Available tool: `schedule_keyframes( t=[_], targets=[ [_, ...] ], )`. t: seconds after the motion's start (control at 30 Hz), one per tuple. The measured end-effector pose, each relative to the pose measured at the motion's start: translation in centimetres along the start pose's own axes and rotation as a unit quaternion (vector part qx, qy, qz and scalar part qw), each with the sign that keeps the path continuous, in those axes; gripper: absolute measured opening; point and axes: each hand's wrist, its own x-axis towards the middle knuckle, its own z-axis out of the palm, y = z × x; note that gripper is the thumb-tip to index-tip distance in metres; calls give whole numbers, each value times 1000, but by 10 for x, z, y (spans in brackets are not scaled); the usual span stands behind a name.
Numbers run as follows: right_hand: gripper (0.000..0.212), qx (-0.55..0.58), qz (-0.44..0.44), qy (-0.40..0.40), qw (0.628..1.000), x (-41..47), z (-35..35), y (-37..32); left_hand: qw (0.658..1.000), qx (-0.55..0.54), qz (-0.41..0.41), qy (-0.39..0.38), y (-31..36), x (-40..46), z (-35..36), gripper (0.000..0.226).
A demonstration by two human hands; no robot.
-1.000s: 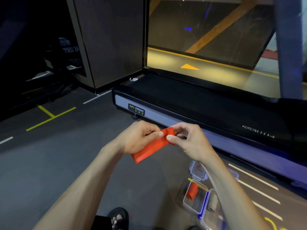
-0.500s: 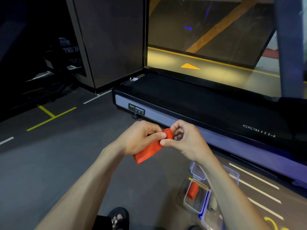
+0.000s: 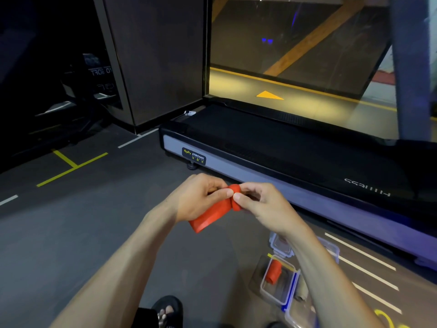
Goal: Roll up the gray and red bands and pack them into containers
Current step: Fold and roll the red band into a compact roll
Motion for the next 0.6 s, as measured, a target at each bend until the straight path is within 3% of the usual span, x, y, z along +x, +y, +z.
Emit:
schedule_keyframes(
  t=[0.13,0.33,0.6],
  targets=[
    [9,32,17,21,999,1,1,4,999,-15,-23,-40,-2,0,-3,27],
    [6,53,29,41,997,3,-1,1,1000,4,-13,-16,2,0,-6,23],
    [31,27,22,75,997,7,6,2,1000,-25,-10,-16,3,0,-4,27]
  ],
)
